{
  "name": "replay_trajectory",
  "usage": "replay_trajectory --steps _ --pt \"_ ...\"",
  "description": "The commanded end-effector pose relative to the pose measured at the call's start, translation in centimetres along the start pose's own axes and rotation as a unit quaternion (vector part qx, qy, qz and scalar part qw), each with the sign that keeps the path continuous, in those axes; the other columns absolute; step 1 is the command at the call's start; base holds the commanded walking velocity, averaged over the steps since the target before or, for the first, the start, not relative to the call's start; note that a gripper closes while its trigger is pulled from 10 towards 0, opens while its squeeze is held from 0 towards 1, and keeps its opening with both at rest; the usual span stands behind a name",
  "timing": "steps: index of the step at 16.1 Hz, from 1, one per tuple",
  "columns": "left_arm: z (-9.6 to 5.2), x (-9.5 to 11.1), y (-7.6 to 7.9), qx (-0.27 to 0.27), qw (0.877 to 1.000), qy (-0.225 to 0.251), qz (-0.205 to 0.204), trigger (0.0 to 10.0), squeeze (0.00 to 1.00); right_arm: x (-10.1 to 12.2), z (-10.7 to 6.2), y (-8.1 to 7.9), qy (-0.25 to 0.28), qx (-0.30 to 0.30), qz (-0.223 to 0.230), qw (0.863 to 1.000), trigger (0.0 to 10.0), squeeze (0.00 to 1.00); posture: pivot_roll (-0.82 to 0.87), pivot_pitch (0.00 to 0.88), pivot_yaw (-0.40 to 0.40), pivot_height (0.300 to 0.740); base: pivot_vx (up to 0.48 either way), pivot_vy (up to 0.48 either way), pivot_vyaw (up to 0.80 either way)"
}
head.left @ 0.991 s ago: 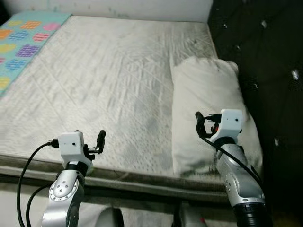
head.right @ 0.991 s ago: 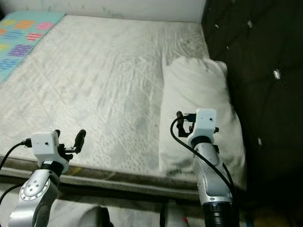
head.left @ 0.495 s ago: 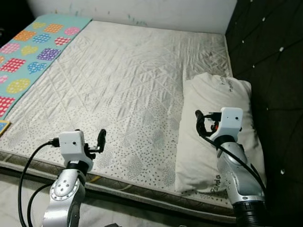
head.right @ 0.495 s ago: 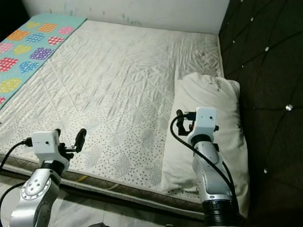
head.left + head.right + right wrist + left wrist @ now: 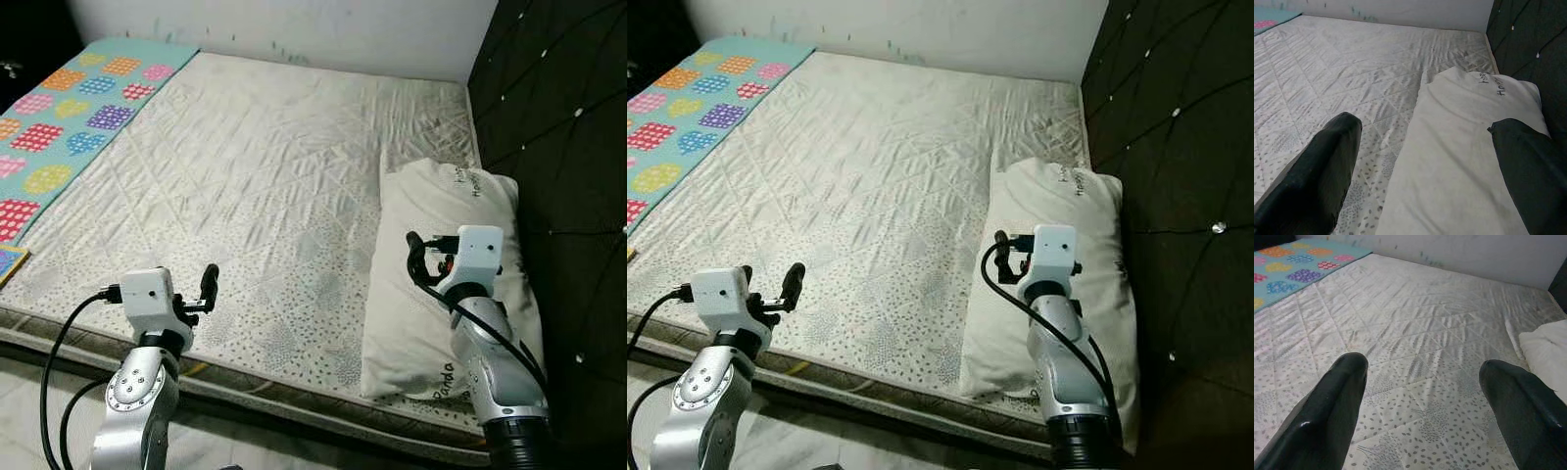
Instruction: Clean up the room
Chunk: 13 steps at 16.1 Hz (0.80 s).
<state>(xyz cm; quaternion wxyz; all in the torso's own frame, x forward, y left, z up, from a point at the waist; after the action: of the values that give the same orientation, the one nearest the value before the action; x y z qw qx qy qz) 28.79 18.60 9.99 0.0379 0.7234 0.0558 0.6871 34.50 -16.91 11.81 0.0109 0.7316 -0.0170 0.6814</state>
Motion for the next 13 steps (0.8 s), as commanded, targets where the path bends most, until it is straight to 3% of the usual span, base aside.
replay_trajectory --steps 1,4,11,13 --pt "0.04 -0.32 -0.17 0.006 1.000 -0.010 -0.011 10.0 0.00 -0.41 -0.15 0.26 -0.008 -0.005 0.001 1.000 10.0 0.00 -0.13 0.079 -0.013 0.740 0.000 0.000 -0.54" --pt "0.17 -0.32 -0.14 0.008 1.000 -0.010 -0.010 10.0 0.00 -0.24 0.02 0.24 -0.006 -0.004 0.001 1.000 10.0 0.00 -0.13 0.077 -0.017 0.740 0.000 0.000 -0.67" --pt "0.24 -0.50 -0.18 0.008 1.000 -0.015 -0.010 10.0 0.00 -0.42 0.08 0.17 -0.009 0.001 -0.001 1.000 10.0 0.00 -0.14 0.077 -0.020 0.740 0.000 0.000 0.00" --pt "0.29 -0.49 -0.22 0.009 1.000 -0.015 -0.008 10.0 0.00 -0.40 0.11 0.23 -0.009 0.000 -0.001 1.000 10.0 0.00 -0.14 0.076 -0.020 0.740 0.000 0.328 0.00"
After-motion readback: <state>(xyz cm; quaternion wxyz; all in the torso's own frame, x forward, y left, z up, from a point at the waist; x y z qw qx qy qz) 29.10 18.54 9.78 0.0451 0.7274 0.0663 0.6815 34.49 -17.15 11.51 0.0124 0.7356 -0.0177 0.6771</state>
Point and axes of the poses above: a point about 5 cm out from each wrist's last joint towards the gripper, its own z axis pointing out of the wrist towards the gripper, its own x axis along the axis of the wrist's last joint, y = z × x, the point moved 3 cm from there along z, pointing out of the wrist towards the gripper
